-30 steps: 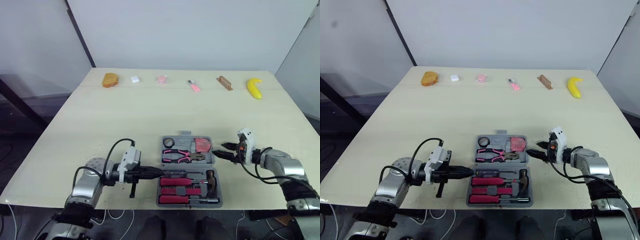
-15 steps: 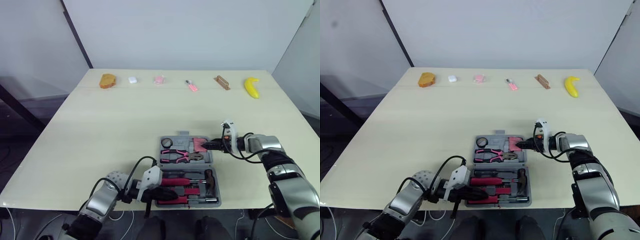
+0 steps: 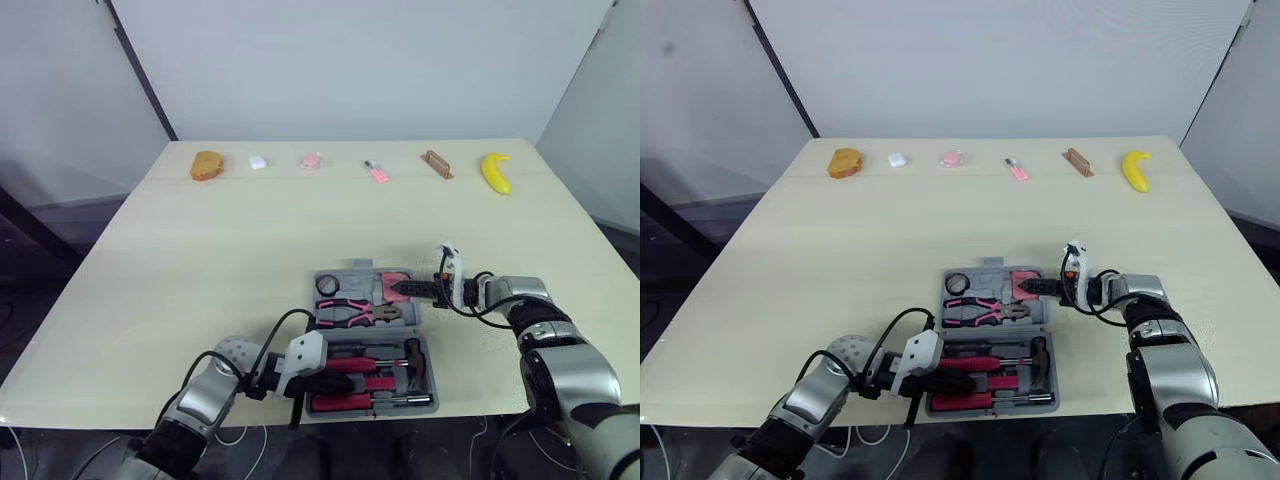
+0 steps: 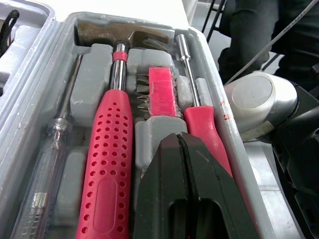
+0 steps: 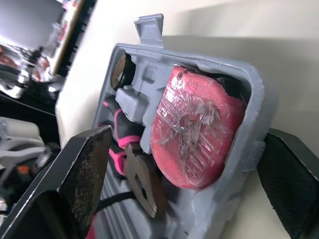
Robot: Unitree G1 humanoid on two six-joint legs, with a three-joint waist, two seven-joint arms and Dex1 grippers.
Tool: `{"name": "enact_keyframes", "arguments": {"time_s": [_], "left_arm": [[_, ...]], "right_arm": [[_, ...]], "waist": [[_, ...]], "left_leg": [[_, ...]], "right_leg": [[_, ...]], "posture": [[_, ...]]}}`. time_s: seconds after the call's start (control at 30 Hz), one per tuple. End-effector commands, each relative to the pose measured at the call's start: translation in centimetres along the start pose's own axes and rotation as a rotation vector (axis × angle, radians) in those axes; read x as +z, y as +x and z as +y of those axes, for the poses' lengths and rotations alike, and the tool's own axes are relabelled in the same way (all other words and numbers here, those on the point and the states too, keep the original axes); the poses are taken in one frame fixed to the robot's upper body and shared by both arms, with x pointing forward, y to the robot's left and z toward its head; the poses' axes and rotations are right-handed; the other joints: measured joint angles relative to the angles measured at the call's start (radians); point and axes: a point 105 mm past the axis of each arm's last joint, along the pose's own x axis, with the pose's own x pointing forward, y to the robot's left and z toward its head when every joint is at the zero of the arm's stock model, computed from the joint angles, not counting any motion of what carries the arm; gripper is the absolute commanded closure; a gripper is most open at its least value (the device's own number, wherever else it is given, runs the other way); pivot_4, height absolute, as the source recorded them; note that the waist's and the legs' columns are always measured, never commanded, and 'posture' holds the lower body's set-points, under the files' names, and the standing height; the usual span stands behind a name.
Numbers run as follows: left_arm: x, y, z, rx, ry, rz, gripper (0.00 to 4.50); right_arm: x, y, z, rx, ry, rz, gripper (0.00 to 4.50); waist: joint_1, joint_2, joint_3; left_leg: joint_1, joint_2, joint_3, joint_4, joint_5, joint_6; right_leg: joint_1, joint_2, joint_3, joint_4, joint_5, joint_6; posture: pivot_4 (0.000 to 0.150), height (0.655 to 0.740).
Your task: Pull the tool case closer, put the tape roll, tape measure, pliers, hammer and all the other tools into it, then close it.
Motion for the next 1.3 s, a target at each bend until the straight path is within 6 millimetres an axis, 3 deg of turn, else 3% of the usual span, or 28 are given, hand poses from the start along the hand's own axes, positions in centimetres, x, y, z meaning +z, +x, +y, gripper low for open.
{"name": "enact_keyframes", "arguments": {"time_s": [0.03,0.33,0.5,0.9,1.1,1.2,1.3], "left_arm": [[-2.4,-0.1,-0.9,-0.015,-0.091,0.067,4.50],[-1.5,-0.5,-0.7,-0.002,-0.105,0.016,4.50],[-0.2,-1.7,0.0,0.054,-0.110,-0.042,4.50],[0.9,-9.6,-0.7,0.157,-0.125,-0.088,4.50],[-0.1,-13.8,0.7,0.354,-0.146,-0.110,4.50],[-0.6,-15.8,1.5,0.469,-0.146,-0.123,3.59],[-0.3,-16.8,2.0,0.549,-0.128,-0.151,2.23]], "right_arm": [[1.8,0.3,2.0,0.130,-0.037,-0.063,0.08],[2.6,-0.6,3.4,0.235,-0.078,-0.078,0.08],[2.9,-1.4,5.1,0.337,-0.101,-0.067,0.08],[-1.2,-5.7,9.9,0.482,-0.192,0.049,0.08],[-4.3,-8.5,10.9,0.352,-0.260,0.049,0.08],[-5.3,-10.4,10.1,0.181,-0.357,-0.011,0.00],[-5.6,-12.1,8.6,-0.034,-0.530,-0.090,0.00]], "waist": [[0.000,0.000,0.000],[-0.001,0.000,0.000],[-0.001,0.001,0.001],[0.005,0.003,0.004],[0.025,0.003,0.005],[0.028,0.003,0.005],[0.029,0.002,0.005]], "left_leg": [[0.000,0.000,0.000,0.000,0.000,0.000],[0.000,0.000,-0.001,0.000,0.000,0.000],[0.000,0.000,-0.001,-0.001,0.000,0.000],[-0.003,0.000,-0.002,-0.001,0.000,0.000],[-0.003,-0.001,-0.003,-0.002,0.000,0.000],[-0.003,-0.001,-0.003,-0.002,0.000,0.000],[-0.004,-0.001,-0.002,-0.002,0.000,0.000]], "right_leg": [[0.000,0.000,0.000,0.000,0.000,0.000],[0.000,0.000,0.000,0.000,0.000,0.000],[0.000,0.000,0.000,0.000,0.000,0.000],[-0.003,-0.003,-0.002,-0.001,0.000,0.000],[-0.003,-0.003,-0.004,-0.002,-0.001,0.000],[-0.003,-0.003,-0.003,-0.003,-0.001,0.000],[-0.002,-0.003,-0.003,-0.004,-0.001,0.001]], "posture": [[0.150,0.7400],[0.150,0.7400],[0.150,0.7400],[0.150,0.7400],[0.150,0.7400],[0.150,0.7400],[0.150,0.7400]]}}
